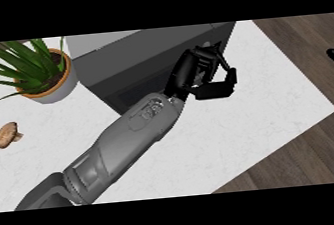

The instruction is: Pick up the milk, place it into the microwave and close the microwave

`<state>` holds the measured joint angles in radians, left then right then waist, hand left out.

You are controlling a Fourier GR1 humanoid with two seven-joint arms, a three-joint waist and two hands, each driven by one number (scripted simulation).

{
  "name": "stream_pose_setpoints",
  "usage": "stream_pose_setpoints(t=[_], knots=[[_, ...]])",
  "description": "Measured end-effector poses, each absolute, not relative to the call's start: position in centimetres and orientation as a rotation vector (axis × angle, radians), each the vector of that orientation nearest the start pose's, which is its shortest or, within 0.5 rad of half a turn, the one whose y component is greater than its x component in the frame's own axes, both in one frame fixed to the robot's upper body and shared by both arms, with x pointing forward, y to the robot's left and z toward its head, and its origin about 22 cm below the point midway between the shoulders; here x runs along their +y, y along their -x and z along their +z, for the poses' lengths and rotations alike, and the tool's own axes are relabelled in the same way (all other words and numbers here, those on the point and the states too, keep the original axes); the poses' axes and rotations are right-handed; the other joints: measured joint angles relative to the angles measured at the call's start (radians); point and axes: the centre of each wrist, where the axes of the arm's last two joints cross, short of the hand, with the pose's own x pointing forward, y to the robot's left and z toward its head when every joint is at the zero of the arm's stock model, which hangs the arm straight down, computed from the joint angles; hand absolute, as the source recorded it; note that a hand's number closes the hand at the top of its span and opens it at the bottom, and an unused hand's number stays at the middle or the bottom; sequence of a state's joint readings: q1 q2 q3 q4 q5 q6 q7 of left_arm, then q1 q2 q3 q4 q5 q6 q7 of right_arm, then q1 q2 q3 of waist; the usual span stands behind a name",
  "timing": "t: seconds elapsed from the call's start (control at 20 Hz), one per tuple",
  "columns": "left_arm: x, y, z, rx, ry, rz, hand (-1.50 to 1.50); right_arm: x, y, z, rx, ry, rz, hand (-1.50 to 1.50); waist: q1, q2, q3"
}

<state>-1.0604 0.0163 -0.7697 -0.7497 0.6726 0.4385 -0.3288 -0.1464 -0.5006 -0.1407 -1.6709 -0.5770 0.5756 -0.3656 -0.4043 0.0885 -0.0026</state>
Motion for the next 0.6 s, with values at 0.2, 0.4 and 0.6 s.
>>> stream_pose_setpoints(t=[0.2,0.4,0.6], knots=[[0.1,-36.8,7.9,-1.825,0.274,-0.399,1.5,-34.6,-27.0,12.9,-2.181,-0.57,0.415,-1.5,-0.011,-0.002,0.0],[0.3,-36.8,7.8,-1.837,0.257,-0.369,1.5,-35.1,-27.2,13.7,-2.181,-0.558,0.429,-1.5,-0.021,-0.001,0.002],[0.4,-36.8,7.8,-1.846,0.24,-0.344,1.5,-35.6,-27.4,14.5,-2.181,-0.54,0.445,-1.5,-0.028,-0.001,0.003]])
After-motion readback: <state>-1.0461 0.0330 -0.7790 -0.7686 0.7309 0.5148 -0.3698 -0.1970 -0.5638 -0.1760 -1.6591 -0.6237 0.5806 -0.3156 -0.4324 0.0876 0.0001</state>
